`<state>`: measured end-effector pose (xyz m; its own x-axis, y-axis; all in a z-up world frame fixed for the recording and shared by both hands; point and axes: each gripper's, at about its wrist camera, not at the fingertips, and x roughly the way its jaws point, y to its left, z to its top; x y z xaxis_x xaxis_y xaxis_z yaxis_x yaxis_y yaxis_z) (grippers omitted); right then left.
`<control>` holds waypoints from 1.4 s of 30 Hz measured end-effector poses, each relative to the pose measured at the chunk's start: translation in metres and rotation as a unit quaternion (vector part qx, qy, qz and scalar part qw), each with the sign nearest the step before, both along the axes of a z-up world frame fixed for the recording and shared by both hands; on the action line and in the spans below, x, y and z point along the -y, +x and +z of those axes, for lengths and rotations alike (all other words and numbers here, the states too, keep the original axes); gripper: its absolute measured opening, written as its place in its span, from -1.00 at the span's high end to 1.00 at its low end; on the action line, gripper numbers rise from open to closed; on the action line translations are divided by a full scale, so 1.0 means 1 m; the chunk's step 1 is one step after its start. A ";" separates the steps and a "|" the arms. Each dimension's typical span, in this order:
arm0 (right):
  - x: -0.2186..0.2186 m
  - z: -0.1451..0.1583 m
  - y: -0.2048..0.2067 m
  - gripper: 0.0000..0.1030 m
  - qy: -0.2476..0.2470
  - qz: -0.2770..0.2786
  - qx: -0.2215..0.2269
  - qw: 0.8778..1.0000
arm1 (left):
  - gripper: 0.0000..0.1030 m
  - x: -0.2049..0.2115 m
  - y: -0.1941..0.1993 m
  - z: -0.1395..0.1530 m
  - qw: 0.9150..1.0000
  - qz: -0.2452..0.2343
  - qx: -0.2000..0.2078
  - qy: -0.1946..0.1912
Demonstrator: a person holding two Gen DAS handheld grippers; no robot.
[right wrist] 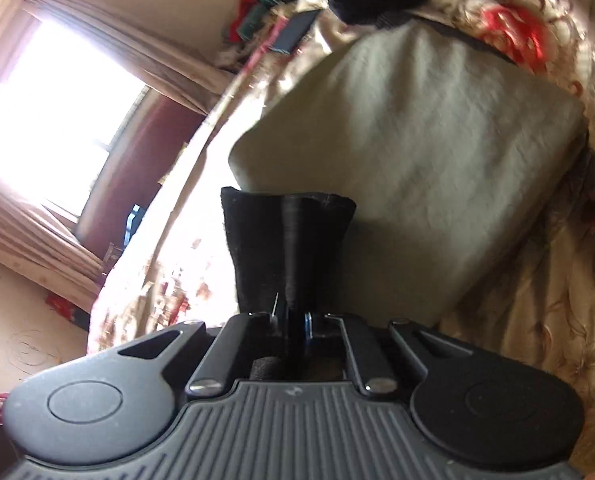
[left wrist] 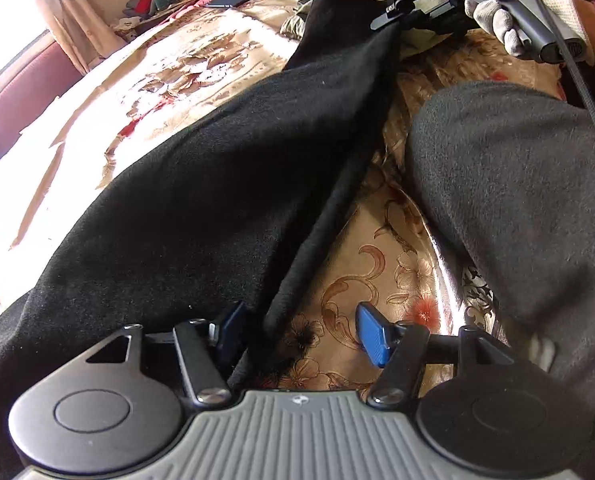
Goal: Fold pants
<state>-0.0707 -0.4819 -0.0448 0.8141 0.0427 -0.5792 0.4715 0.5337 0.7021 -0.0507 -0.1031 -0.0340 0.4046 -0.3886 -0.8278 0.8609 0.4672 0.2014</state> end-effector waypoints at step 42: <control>-0.300 0.032 0.035 0.94 -0.434 0.589 -0.001 0.682 | 0.23 -0.038 0.040 0.018 0.996 0.058 0.008 -0.071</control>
